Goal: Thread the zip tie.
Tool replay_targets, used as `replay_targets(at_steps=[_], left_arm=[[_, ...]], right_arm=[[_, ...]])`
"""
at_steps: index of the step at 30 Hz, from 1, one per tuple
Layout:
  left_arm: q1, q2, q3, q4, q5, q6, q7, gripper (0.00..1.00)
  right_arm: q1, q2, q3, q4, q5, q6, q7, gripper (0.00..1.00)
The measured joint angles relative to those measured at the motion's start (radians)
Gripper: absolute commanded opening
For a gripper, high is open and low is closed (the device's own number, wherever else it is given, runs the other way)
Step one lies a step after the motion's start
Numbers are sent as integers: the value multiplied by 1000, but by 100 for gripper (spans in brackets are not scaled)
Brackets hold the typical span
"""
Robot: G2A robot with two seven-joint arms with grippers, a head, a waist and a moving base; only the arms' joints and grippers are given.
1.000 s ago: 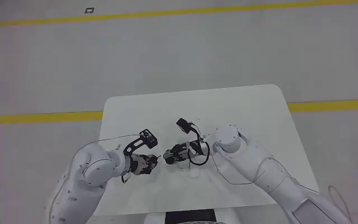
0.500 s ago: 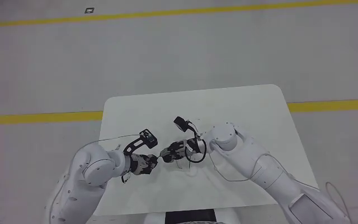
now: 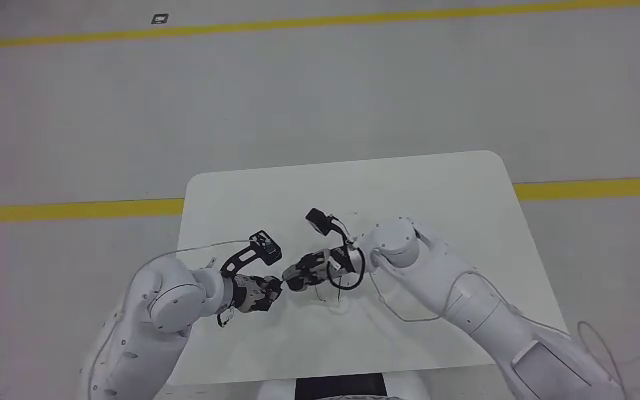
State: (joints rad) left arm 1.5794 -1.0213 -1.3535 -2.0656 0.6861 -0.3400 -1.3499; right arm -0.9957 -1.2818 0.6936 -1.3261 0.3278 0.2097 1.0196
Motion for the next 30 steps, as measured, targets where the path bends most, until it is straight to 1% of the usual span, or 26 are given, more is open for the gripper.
replay_targets(at_steps=[3,9,11,20,21,22,23,24,30], left_arm=[[0,0,0,0,0,0,0,0],[0,0,0,0,0,0,0,0],[0,0,0,0,0,0,0,0],[0,0,0,0,0,0,0,0],[0,0,0,0,0,0,0,11],[0,0,0,0,0,0,0,45],[0,0,0,0,0,0,0,98],[0,0,0,0,0,0,0,100],[0,0,0,0,0,0,0,100]], right_arm=[[4,-2,-4,4,0,2,5,13],[6,-5,-8,10,1,2,8,8],[6,-6,-9,12,1,2,8,0],[5,-7,-10,15,-11,3,7,0],[4,-7,-10,15,-12,2,7,0],[3,-6,-8,14,-13,1,6,0],[1,-5,-5,13,-14,-1,3,0],[-1,-5,-3,12,-14,-3,1,0],[-25,7,32,-3,-19,-31,-23,0]])
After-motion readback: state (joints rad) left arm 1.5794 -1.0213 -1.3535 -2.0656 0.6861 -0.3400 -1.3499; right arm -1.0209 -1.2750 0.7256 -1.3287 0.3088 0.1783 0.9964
